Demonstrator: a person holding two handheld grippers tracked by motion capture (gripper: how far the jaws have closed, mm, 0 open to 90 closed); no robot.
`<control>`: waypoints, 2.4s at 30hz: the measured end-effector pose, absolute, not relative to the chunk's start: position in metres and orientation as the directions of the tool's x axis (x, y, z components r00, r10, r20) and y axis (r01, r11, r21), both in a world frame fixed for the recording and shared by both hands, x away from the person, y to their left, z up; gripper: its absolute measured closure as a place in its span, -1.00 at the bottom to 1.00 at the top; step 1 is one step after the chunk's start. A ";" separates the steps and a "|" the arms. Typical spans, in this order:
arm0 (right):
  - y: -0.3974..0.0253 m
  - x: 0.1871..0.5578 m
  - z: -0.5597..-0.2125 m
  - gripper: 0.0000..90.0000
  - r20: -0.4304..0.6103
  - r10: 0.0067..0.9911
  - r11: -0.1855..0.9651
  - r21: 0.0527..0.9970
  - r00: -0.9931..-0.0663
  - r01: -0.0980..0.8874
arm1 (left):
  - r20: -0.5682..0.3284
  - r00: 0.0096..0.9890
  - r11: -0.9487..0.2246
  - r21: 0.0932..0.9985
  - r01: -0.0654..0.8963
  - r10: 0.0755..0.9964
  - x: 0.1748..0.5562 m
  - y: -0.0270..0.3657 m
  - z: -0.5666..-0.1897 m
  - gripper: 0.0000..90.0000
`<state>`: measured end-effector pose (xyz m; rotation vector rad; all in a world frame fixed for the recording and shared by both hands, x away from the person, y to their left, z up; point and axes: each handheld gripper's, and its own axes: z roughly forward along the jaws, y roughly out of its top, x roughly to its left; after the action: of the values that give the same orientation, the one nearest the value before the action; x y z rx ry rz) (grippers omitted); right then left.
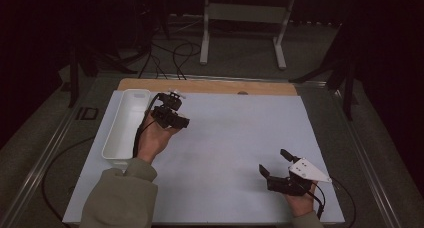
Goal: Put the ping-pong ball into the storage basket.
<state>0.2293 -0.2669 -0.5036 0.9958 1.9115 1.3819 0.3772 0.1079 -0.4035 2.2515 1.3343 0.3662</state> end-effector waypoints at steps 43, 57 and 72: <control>-0.267 0.229 -0.504 -0.83 -0.024 0.829 0.188 0.953 -0.559 0.237 | 0.008 0.460 -0.390 0.547 0.741 0.888 0.371 0.143 -0.396 0.14; -0.266 0.229 -0.504 -0.83 -0.025 0.829 0.188 0.953 -0.559 0.236 | 0.009 0.434 -0.367 0.550 0.750 0.901 0.369 0.158 -0.395 0.14; -0.266 0.229 -0.504 -0.83 -0.026 0.827 0.191 0.952 -0.561 0.237 | 0.015 0.424 -0.360 0.557 0.749 0.905 0.367 0.171 -0.393 0.14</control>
<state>0.2292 -0.2658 -0.5043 0.9923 1.9167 1.3807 0.3675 0.1708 -0.3933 2.2110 1.3987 0.4434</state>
